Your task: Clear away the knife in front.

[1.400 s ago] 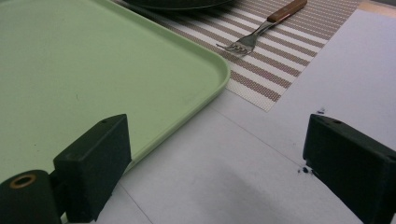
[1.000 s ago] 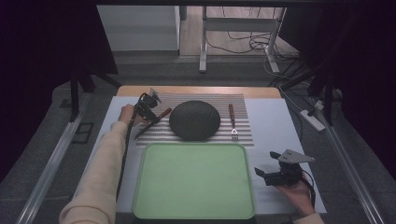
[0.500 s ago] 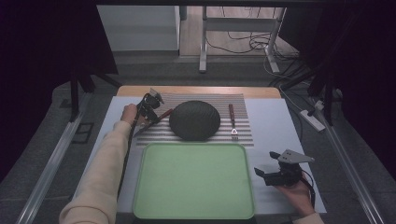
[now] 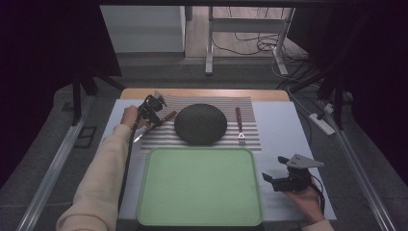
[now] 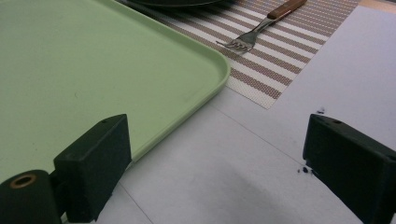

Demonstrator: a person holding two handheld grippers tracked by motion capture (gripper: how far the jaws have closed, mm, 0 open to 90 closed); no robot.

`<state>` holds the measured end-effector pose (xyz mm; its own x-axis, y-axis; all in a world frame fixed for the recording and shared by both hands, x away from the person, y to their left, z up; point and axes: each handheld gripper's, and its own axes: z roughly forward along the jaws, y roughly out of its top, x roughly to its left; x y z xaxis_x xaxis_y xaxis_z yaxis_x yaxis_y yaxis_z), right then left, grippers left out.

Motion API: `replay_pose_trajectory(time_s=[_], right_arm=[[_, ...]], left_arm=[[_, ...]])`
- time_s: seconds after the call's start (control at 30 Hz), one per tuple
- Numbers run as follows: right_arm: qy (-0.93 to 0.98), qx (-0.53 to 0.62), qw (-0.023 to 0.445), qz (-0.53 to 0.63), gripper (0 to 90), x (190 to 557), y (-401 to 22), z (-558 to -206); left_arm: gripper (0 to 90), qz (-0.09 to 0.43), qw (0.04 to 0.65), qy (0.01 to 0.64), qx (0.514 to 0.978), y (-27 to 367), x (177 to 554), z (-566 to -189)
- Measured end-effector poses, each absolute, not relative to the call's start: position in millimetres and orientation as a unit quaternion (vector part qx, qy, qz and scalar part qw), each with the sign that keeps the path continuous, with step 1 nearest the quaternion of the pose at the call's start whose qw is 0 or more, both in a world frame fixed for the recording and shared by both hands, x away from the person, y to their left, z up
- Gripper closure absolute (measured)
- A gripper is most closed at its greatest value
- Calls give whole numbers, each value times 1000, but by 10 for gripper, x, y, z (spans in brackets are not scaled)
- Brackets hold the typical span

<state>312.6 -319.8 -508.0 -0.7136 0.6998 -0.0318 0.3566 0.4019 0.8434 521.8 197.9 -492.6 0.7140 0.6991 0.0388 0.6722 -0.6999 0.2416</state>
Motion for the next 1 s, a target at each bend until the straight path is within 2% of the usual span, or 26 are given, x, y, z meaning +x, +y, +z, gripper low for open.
replay_pose_trajectory(time_s=[0.43,1.0], right_arm=[[815,325,194,438,78,3131,-3201,-5081],[814,326,196,439,78,3124,-3196,-5079]], left_arm=[[776,72,119,359,923,2024,5036,-4743],[777,86,154,318,932,1864,4431,-4419]])
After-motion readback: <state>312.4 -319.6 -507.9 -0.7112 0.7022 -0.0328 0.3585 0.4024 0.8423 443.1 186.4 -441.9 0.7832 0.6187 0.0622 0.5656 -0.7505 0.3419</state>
